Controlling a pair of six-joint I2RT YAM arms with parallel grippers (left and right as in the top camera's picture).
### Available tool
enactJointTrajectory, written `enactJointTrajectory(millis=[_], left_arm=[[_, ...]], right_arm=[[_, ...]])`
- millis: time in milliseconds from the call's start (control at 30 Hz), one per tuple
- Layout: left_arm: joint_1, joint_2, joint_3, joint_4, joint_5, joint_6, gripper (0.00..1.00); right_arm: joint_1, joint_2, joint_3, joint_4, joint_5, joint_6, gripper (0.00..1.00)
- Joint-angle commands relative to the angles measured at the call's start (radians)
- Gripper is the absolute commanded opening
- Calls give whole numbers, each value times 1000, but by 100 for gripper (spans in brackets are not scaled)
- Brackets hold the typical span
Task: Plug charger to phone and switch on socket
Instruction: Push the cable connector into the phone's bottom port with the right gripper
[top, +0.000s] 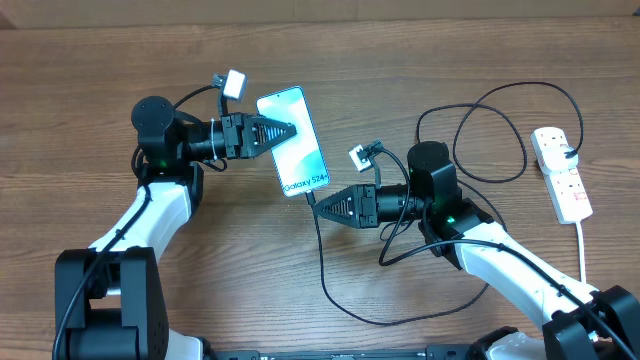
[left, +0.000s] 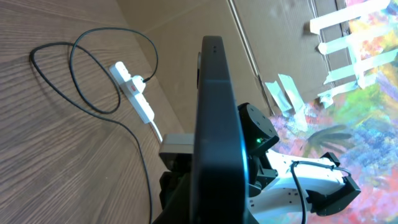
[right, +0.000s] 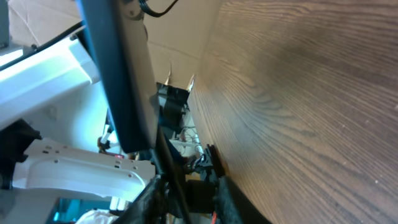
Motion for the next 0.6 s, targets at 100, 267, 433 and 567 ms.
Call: enactJointTrajectory(millis=[100,267,433,567], left_arm=[[-38,-7,8,7,31,21,4],[-40,-7,8,7,24,37,4],[-40,-7,8,7,13,39,4],[-40,-7,8,7,24,39,4]], right_arm=[[-1,4,6,7,26,0,22],[-1,4,6,6,-7,0,34],[-1,4,6,6,-15,0,18],[-1,4,6,3,-15,0,4]])
